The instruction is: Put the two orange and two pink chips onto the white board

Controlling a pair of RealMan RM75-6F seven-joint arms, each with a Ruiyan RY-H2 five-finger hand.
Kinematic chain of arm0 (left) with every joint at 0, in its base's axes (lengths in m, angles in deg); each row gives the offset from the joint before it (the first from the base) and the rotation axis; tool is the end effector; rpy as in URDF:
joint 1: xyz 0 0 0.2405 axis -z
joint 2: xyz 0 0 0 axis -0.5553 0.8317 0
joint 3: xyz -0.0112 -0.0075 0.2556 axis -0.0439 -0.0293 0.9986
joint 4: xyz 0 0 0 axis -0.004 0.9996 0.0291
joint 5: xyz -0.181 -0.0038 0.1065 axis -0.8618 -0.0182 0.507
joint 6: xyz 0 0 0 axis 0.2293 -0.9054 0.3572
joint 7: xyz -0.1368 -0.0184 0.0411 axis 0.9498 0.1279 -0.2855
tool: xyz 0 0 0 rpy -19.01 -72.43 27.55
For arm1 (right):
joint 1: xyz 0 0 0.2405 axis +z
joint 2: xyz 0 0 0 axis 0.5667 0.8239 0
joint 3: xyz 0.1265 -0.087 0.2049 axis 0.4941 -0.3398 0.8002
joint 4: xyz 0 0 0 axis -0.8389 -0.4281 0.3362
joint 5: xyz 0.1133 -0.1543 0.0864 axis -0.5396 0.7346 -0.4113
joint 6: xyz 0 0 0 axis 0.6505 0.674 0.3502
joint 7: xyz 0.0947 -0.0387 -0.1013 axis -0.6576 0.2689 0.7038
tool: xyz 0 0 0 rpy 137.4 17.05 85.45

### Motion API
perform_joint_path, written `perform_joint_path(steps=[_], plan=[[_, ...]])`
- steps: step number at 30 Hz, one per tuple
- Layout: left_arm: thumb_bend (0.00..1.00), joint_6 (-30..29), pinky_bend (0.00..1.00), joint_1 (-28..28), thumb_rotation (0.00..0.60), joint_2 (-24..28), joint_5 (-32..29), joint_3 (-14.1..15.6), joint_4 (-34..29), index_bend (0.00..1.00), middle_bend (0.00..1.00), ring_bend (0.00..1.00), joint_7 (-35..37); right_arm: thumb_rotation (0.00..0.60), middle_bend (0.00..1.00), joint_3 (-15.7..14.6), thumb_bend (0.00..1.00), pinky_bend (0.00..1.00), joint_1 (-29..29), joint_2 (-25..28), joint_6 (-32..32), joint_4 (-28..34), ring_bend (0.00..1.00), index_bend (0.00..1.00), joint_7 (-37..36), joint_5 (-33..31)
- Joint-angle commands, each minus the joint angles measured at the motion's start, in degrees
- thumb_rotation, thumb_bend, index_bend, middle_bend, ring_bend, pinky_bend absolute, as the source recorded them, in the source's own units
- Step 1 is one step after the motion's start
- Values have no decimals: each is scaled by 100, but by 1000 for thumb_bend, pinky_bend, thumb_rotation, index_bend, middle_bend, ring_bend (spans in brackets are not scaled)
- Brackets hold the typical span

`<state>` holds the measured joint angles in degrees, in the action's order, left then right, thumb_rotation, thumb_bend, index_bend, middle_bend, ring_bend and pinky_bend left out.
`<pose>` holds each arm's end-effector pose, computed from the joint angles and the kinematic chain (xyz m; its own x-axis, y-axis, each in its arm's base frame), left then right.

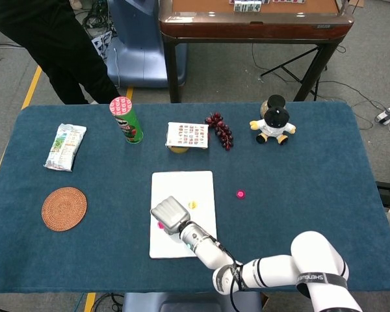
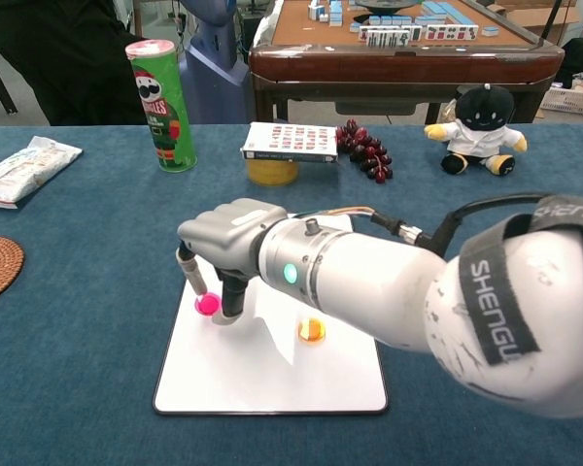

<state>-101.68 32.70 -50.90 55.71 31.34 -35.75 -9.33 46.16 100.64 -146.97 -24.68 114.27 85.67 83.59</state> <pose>-0.3427 0.1446 0.2239 0.4423 0.0127 0.8968 0.8855 0.1525 -0.4389 0.0092 -0.2968 -0.1415 0.6707 -0.3019 0.6775 -0.6570 -0.6658 0.3537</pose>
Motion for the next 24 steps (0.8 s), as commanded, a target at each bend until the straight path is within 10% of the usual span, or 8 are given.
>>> perform_joint_path(steps=[1, 13, 24], plan=[[322, 6, 593, 3, 600, 0, 13, 9, -5, 474, 476, 448, -14, 600, 1000, -31, 285, 1000, 23, -17, 1, -30, 1000, 527, -27, -12], [322, 12, 593, -7, 600, -2, 1, 22, 15, 477, 476, 448, -18, 600, 1000, -148, 277, 1000, 99, -125, -17, -192, 1000, 527, -162, 28], [322, 8, 593, -18, 600, -17, 29, 40, 74, 477, 476, 448, 17, 600, 1000, -213, 61, 1000, 68, -57, 42, -197, 1000, 361, -247, 43]])
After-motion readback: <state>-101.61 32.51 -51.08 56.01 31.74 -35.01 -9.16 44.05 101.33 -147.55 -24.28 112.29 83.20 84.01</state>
